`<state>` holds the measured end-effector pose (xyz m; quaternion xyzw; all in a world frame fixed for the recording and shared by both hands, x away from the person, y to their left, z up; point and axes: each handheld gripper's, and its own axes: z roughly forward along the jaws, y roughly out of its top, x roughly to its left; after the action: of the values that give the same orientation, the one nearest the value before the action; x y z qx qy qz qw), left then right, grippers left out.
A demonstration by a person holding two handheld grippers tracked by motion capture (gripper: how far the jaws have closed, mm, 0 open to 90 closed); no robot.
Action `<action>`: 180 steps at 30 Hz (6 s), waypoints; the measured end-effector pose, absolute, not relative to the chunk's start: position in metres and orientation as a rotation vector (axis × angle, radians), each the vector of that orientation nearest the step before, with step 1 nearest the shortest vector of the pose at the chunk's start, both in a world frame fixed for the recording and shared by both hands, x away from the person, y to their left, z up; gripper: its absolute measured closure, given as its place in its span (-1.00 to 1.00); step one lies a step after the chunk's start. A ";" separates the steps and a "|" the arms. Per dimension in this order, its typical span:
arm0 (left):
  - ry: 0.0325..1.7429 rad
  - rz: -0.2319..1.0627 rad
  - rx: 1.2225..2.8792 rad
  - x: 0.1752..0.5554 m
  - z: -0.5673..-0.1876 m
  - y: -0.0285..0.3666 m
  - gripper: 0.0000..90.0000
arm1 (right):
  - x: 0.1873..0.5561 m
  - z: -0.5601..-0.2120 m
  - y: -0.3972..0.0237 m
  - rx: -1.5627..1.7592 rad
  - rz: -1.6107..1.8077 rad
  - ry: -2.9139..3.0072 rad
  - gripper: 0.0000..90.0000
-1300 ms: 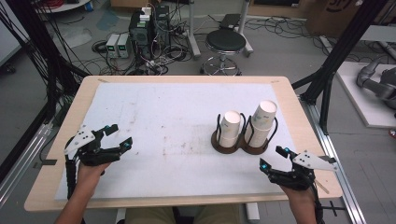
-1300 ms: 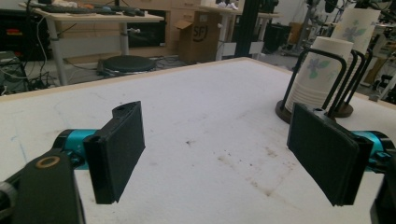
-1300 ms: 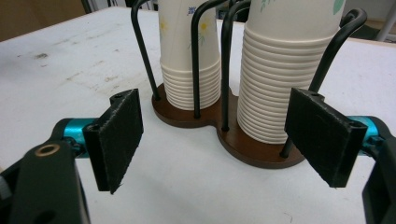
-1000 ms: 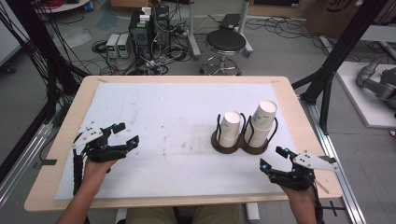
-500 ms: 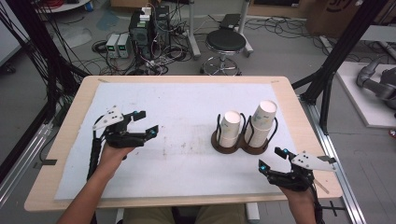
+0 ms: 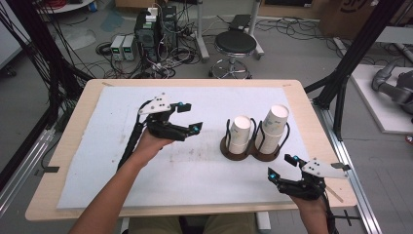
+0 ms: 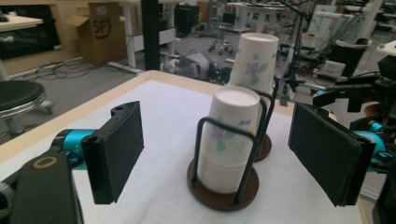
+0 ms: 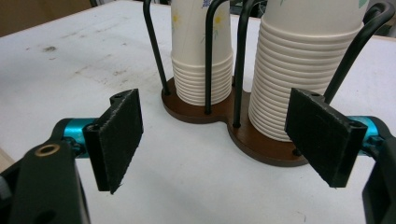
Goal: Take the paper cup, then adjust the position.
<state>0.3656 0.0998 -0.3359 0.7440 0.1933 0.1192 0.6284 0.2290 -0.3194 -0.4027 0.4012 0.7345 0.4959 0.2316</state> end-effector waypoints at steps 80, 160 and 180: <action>0.474 0.109 1.763 0.412 -0.322 -0.018 -0.20 | 0.225 -0.403 -0.323 1.106 1.394 2.022 -0.56; 0.542 0.241 1.821 0.302 -0.354 0.170 -0.19 | 0.265 -0.384 -0.194 0.668 1.600 2.352 -0.56; 0.454 0.186 1.859 0.290 -0.354 0.144 -0.19 | 0.284 -0.396 -0.147 0.515 1.614 2.504 -0.56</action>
<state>0.2897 0.1437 -0.3536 0.7928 0.1937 0.0794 0.5724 0.2839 -0.1474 -0.3959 0.1700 0.8269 0.5328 0.0590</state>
